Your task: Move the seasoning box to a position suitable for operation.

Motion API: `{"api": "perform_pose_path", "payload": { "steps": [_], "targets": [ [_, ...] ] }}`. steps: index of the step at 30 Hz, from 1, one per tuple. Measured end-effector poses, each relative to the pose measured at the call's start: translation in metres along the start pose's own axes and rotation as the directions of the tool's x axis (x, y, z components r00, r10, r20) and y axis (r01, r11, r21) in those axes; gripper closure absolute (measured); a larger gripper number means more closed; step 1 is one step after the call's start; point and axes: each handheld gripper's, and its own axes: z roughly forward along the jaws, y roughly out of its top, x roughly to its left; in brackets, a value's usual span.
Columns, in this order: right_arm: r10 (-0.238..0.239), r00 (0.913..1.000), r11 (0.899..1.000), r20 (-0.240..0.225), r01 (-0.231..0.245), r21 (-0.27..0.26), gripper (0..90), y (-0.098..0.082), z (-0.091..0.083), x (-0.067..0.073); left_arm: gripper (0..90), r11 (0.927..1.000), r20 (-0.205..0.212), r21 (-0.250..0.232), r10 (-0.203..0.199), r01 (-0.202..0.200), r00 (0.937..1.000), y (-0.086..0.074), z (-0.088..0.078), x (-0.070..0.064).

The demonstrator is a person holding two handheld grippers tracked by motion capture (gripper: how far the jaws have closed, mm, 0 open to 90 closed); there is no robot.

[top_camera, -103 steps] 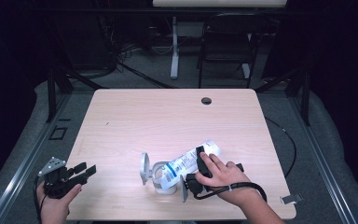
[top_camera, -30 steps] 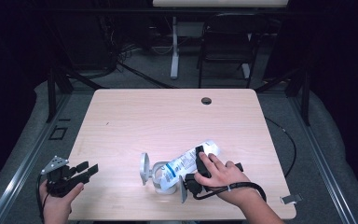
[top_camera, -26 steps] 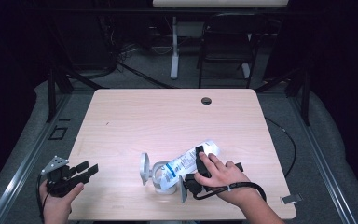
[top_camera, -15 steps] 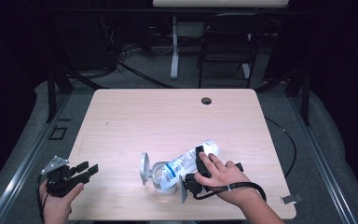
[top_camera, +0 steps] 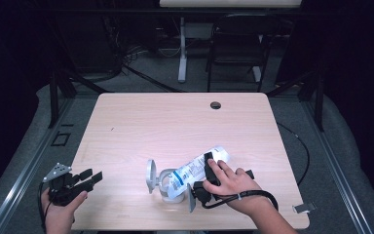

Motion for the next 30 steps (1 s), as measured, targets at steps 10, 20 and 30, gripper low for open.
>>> {"api": "perform_pose_path", "payload": {
  "steps": [10, 20, 30],
  "targets": [
    [-0.019, 0.9998, 1.000, 0.007, 0.019, 0.015, 49.2, 0.0008, -0.0020, -0.0016, 50.9, 1.0000, 0.000, 0.000, 0.000, 0.000, 1.0000, 0.0001, 0.0000, -0.0001],
    [-0.021, 0.9997, 1.000, 0.008, 0.021, 0.014, 49.3, 0.0007, -0.0021, -0.0017, 50.8, 1.0000, -0.001, 0.000, -0.001, 0.001, 1.0000, 0.0000, 0.0000, -0.0002],
    [-0.015, 0.9998, 1.000, 0.013, 0.015, 0.000, 49.4, 0.0001, -0.0011, -0.0009, 50.8, 1.0000, -0.001, -0.001, 0.000, 0.000, 1.0000, 0.0000, 0.0002, -0.0003]
  ]
}}
